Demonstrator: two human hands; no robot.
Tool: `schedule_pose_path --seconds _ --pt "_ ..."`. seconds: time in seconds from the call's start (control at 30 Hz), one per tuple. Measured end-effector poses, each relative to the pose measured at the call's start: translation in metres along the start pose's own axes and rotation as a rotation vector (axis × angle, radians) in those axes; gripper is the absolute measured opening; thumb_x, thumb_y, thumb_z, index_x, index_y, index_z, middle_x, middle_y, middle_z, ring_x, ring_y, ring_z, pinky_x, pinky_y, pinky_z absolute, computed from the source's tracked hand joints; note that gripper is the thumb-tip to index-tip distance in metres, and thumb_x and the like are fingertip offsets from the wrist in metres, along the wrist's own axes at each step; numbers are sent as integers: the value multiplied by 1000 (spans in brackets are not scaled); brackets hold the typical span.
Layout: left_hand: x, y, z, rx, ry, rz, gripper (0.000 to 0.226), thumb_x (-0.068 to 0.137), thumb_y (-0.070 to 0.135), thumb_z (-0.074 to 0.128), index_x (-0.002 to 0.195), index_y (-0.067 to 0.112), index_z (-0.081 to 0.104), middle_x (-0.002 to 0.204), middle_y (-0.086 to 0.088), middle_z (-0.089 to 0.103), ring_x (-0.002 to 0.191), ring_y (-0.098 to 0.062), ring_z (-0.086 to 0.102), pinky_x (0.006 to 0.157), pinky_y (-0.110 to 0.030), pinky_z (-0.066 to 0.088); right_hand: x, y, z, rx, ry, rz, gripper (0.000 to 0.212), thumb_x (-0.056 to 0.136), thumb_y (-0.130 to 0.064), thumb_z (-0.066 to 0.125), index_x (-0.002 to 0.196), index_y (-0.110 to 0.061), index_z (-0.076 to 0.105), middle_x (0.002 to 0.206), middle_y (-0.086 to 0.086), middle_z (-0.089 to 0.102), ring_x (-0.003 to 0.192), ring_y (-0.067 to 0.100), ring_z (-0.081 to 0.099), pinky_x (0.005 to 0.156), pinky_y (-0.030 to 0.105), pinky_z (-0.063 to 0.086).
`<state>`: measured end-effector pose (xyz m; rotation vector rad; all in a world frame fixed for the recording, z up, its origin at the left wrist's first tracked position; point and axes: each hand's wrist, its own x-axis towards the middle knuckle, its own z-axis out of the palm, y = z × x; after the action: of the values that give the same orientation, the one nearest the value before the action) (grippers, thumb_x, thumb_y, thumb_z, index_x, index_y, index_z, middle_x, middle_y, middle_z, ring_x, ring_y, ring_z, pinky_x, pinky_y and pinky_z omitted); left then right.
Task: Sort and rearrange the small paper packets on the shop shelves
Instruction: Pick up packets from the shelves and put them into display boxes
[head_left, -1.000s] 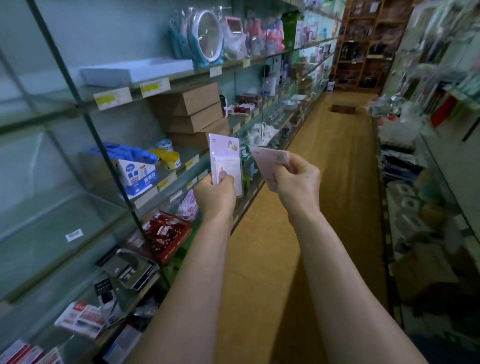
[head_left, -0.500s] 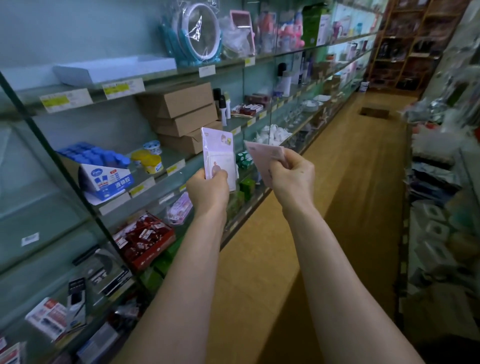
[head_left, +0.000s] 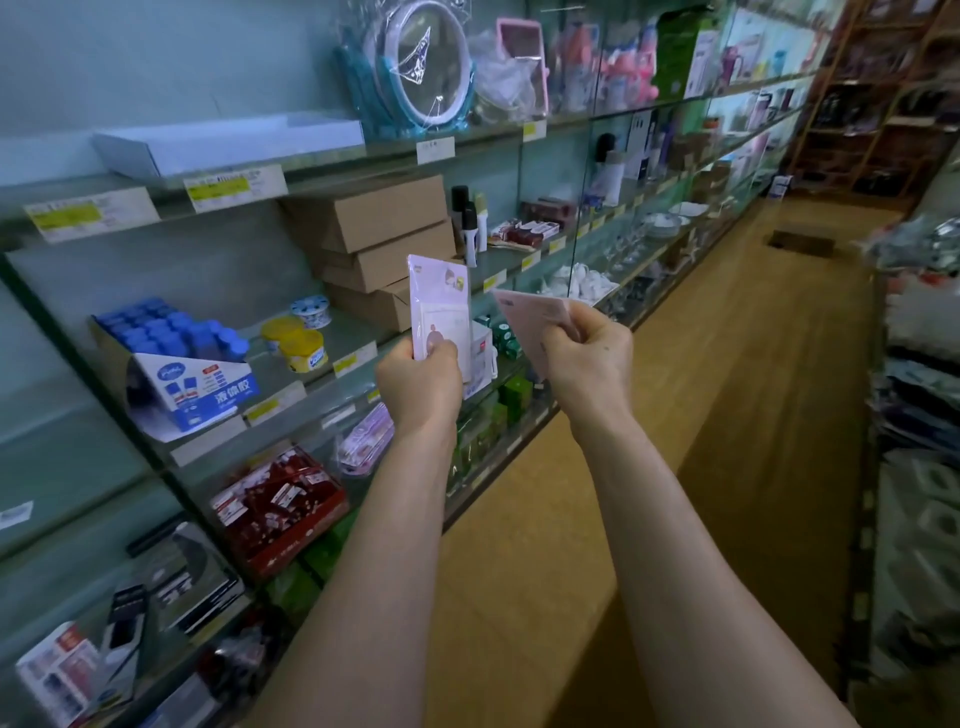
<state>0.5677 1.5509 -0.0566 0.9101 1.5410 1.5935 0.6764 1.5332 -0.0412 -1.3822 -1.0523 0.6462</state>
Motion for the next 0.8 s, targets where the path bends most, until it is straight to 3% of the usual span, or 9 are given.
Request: schedule_pose_path --seconds 0.1,0.2,0.33,0.5,0.63,0.8 --pt "21 7 19 -19 17 -8 11 95 19 52 90 17 62 72 8 58 59 -5 49 49 -22 36 32 0 11 -9 -21 -16 24 92 -15 53 86 -31 70 72 -11 64 61 2 51 62 29 49" --pt "47 18 36 -46 29 24 12 95 18 53 89 16 63 71 10 58 59 -4 50 46 -18 36 62 -5 25 -7 -39 -50 23 92 -15 52 92 -27 72 71 -13 64 63 4 53 60 25 47" --pt "82 35 55 -93 32 65 9 95 15 54 89 16 61 69 12 56 55 -2 47 38 -6 33 100 -14 43 13 -55 -87 25 92 -16 53 89 -32 72 77 -12 69 71 11 59 65 33 54" --pt "119 56 72 -63 58 138 16 94 18 54 79 16 59 62 11 54 51 -4 44 40 -13 33 144 -29 65 41 -64 -164 26 89 -11 53 92 -26 73 79 -11 70 82 14 64 70 31 53" --pt "146 79 74 -67 49 178 16 94 18 54 79 16 59 64 10 52 55 -3 45 47 -17 35 168 -49 87 106 -102 -239 35 87 -9 53 69 -34 68 63 -18 63 69 9 59 70 34 53" --pt "179 110 68 -21 98 293 16 93 20 54 79 18 61 64 11 53 59 -5 47 52 -20 37 194 -74 115 173 -181 -321 34 86 -9 55 68 -35 67 62 -16 63 66 9 56 67 32 52"
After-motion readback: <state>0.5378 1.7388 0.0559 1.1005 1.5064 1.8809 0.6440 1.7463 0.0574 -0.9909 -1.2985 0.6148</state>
